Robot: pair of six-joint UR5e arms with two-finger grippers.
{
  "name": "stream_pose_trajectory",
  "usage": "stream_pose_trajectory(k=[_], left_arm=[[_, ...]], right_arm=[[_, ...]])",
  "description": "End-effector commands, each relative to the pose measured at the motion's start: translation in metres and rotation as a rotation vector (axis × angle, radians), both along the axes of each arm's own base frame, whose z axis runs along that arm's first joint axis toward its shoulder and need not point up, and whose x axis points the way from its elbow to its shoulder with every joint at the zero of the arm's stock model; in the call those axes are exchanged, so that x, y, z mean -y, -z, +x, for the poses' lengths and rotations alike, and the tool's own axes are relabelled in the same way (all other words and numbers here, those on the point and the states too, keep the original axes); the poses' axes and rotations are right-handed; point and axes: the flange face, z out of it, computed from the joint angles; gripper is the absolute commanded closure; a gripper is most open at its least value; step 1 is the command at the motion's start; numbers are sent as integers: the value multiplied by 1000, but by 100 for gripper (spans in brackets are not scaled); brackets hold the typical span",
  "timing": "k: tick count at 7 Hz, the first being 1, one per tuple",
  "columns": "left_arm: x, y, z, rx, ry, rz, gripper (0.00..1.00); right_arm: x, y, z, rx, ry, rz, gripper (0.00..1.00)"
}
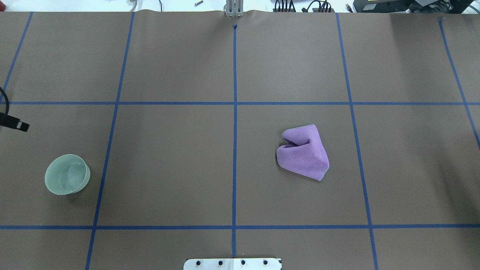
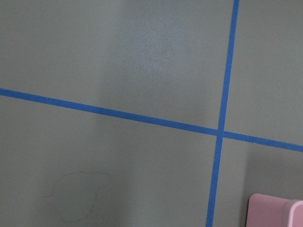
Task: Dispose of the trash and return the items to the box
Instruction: 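Reach the left gripper to the pale green bowl and grasp its rim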
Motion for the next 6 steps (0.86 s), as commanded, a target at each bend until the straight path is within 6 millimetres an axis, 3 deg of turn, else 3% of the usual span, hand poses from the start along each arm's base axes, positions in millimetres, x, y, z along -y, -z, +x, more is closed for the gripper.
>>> stream_pose_trajectory(k=[1, 2, 3, 5, 6], left_arm=[[-32, 4, 73, -4, -30, -8, 2], [-46, 1, 100, 26, -48, 17, 3], [-51, -5, 112, 37, -53, 27, 29], [-52, -12, 111, 36, -53, 29, 89], [-52, -11, 111, 35, -55, 32, 100]], right_arm=[[0, 0, 0, 0, 0, 0, 0], [0, 0, 0, 1, 1, 0, 0], [1, 1, 0, 1, 1, 2, 0], [0, -1, 0, -1, 0, -1, 0], [0, 0, 0, 0, 0, 0, 0]])
